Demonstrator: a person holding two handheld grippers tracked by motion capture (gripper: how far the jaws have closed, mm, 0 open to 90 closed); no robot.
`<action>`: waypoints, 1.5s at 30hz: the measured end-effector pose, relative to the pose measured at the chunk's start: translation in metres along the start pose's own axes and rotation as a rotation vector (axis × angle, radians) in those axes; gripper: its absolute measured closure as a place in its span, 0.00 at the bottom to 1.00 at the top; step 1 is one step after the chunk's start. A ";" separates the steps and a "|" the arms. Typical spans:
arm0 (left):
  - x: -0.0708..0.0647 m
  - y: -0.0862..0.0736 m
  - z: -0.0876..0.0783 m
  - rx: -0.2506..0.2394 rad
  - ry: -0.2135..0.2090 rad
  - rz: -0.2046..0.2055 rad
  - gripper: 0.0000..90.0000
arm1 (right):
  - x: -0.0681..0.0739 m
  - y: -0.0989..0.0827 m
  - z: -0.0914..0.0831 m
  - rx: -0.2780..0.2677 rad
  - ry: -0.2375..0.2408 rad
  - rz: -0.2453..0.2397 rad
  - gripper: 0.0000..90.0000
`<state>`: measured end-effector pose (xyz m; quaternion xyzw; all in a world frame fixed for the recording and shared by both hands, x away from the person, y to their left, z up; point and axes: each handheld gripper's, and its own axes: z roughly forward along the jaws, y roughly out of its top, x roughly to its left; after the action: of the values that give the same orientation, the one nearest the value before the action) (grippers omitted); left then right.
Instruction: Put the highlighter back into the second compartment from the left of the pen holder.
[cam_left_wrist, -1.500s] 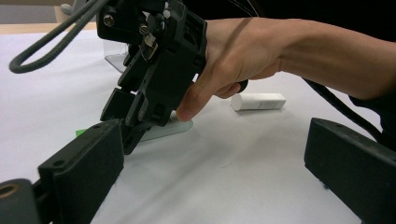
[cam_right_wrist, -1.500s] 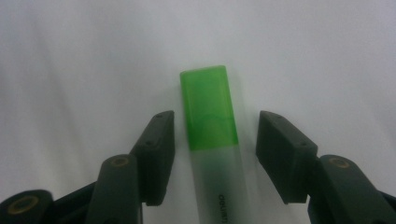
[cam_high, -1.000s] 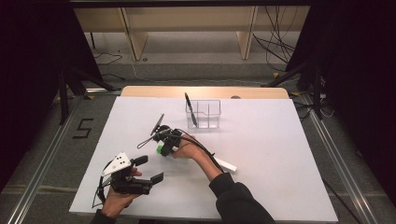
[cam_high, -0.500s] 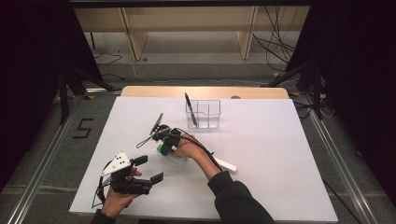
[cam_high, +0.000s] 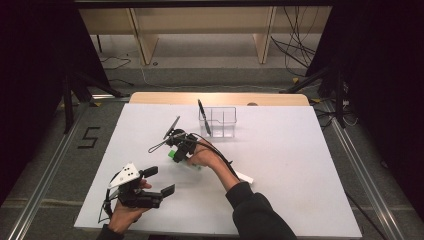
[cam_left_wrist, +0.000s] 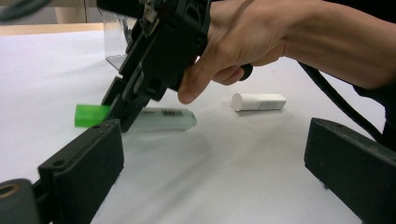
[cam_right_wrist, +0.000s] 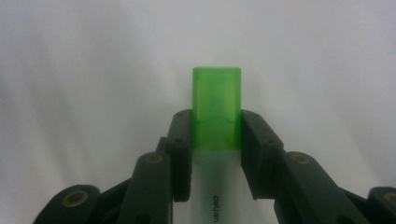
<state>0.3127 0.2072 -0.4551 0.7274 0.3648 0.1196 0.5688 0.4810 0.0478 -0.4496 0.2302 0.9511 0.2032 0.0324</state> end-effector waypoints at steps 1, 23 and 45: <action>0.000 0.000 0.000 0.000 0.000 0.000 0.05 | -0.001 0.000 -0.003 -0.010 0.001 0.007 0.75; 0.000 0.000 0.000 0.001 0.002 -0.001 0.05 | -0.024 -0.014 -0.047 -0.375 -0.047 0.154 0.75; 0.000 -0.001 0.000 0.007 0.005 0.002 0.05 | -0.051 -0.034 -0.094 -0.570 -0.145 0.282 0.75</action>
<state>0.3131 0.2072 -0.4558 0.7296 0.3657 0.1206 0.5652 0.4973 -0.0375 -0.3788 0.3553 0.8098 0.4470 0.1350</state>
